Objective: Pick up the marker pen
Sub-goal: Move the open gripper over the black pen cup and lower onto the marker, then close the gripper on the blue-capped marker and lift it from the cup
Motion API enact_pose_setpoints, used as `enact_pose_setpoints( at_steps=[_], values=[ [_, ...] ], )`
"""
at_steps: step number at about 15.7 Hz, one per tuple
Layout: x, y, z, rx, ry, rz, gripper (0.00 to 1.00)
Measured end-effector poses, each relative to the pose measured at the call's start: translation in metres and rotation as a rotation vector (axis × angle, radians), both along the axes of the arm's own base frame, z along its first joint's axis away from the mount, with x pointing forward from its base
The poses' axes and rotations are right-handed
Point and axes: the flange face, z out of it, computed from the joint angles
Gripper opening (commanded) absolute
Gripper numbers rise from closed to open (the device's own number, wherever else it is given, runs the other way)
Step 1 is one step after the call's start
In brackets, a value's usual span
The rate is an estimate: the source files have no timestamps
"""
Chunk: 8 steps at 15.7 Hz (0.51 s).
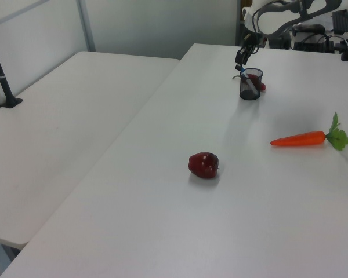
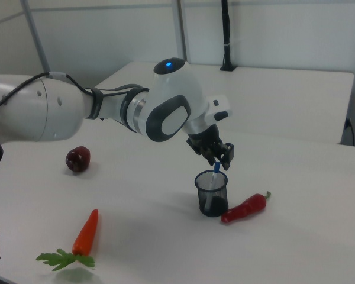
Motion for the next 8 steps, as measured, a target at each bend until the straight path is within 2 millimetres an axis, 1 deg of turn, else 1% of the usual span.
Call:
enact_pose_setpoints(
  at_steps=[3, 5, 8],
  values=[
    [0.0016, 0.0022, -0.0040, 0.002, 0.000, 0.000, 0.27],
    [0.0017, 0.0025, -0.0043, 0.002, 0.001, 0.000, 0.23],
    [0.0020, 0.0031, -0.0039, 0.002, 0.000, 0.000, 0.22]
  ],
)
